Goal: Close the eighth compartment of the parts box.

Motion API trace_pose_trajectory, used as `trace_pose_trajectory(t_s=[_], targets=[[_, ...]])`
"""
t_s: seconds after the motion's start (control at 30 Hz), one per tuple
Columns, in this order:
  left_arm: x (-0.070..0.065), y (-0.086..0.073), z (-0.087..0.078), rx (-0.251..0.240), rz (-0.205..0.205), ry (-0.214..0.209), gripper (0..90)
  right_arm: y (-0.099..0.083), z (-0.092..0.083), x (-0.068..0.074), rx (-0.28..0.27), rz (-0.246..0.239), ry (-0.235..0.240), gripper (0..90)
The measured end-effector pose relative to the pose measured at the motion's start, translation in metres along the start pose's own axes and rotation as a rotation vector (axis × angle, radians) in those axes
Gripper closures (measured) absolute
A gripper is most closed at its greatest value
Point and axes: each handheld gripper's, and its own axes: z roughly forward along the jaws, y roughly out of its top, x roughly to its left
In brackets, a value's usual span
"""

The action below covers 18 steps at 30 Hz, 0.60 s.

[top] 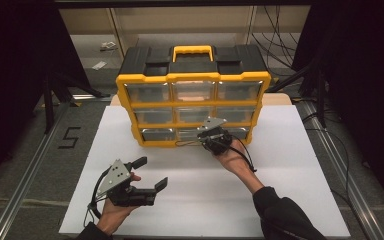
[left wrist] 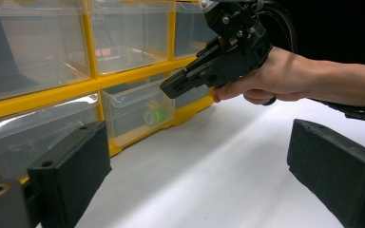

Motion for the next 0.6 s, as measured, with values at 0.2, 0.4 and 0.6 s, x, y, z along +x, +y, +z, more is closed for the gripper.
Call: trace_pose_trajectory(t_s=[0.2,0.4,0.6], targets=[[0.001,0.000,0.000,0.000,-0.005,0.000,6.8,0.001,0.003,-0.003,0.001,0.004,-0.009,90.0],[0.000,0.000,0.000,0.000,0.001,0.000,6.8,0.004,0.007,-0.005,0.000,0.014,-0.018,90.0],[0.000,0.000,-0.001,-0.002,-0.001,0.000,6.8,0.005,0.010,-0.007,-0.003,0.021,-0.024,90.0]])
